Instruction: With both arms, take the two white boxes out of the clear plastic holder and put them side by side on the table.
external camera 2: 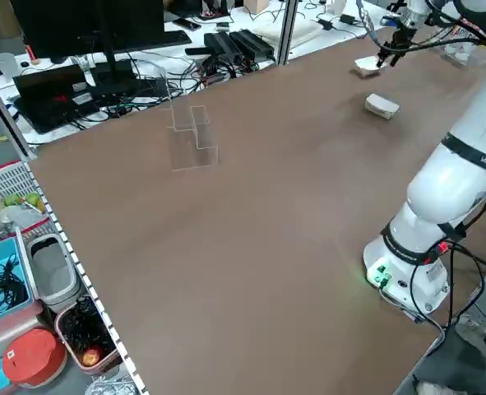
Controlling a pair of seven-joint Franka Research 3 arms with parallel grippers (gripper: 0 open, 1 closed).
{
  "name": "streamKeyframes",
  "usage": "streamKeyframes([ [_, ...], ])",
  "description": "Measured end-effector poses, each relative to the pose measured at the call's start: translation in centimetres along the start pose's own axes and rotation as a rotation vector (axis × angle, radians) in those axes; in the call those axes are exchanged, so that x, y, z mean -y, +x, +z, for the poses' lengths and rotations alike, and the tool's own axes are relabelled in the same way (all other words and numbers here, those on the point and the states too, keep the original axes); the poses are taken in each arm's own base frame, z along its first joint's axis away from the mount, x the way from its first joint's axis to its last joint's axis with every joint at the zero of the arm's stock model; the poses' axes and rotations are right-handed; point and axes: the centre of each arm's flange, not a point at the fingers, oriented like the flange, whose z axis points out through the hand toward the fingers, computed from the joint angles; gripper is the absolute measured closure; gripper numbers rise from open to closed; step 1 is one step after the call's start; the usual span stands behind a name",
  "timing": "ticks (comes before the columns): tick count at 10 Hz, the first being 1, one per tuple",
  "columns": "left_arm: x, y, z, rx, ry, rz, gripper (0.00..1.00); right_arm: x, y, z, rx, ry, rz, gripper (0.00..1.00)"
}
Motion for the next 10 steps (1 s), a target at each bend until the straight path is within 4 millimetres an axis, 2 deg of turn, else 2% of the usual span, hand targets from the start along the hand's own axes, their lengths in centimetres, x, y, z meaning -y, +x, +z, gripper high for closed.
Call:
streamKeyframes([
  [1,0.0,0.2,0.4,0.008,0.000,0.000,0.00,0.7,-2.0,1.8,-0.038,0.015,-0.034,0.00],
  [3,-0.2,0.4,0.7,0.013,0.000,0.004,0.00,-0.6,-3.8,4.5,-0.070,0.012,-0.110,0.00],
  [5,-0.2,0.4,0.7,0.013,0.000,0.004,0.00,-1.1,-3.6,4.6,-0.072,0.005,-0.151,0.00],
  [7,0.1,0.4,0.7,0.013,0.000,-0.002,0.00,-0.7,-4.0,4.8,-0.071,0.006,-0.174,0.00],
  [10,1.3,0.6,0.7,0.014,-0.007,-0.022,0.00,0.4,-6.0,5.9,-0.087,0.017,-0.212,0.03],
])
